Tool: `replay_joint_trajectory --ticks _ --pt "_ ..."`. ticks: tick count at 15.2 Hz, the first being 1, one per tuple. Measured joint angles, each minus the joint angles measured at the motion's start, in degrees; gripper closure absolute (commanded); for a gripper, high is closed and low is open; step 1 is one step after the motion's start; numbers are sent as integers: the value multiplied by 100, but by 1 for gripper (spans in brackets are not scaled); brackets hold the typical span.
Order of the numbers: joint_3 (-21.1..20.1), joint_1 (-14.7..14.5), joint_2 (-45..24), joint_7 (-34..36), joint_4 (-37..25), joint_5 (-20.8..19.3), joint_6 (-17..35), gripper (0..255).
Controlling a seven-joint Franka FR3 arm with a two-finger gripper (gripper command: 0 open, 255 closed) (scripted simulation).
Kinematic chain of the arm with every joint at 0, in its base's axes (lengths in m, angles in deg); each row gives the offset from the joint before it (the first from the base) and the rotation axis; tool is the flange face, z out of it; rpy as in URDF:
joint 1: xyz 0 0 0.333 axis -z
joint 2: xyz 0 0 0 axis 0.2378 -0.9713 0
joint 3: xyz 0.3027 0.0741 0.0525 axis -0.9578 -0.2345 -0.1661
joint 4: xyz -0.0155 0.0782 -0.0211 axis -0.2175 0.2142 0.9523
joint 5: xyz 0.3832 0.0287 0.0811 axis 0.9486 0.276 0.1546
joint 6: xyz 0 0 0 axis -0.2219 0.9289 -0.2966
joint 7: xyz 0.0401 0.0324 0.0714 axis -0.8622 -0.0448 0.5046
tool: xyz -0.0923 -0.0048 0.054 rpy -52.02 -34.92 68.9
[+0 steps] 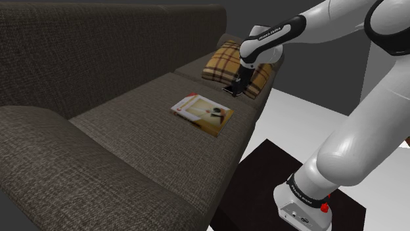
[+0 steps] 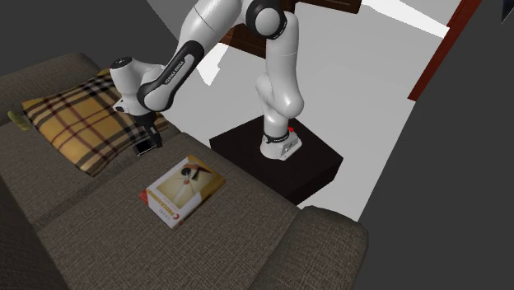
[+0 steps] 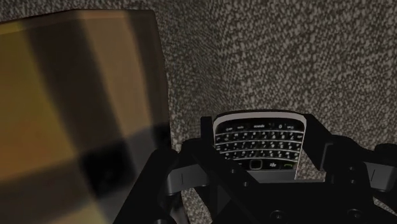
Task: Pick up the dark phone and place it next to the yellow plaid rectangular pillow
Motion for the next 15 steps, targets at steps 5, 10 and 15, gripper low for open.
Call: replay_joint_trajectory --ticks 5,10,15 --pt "-10 3 2 -12 30 4 71 255" --pt "9 23 -38 -16 37 8 58 0" --pt "10 22 219 69 -93 -106 -317 0"
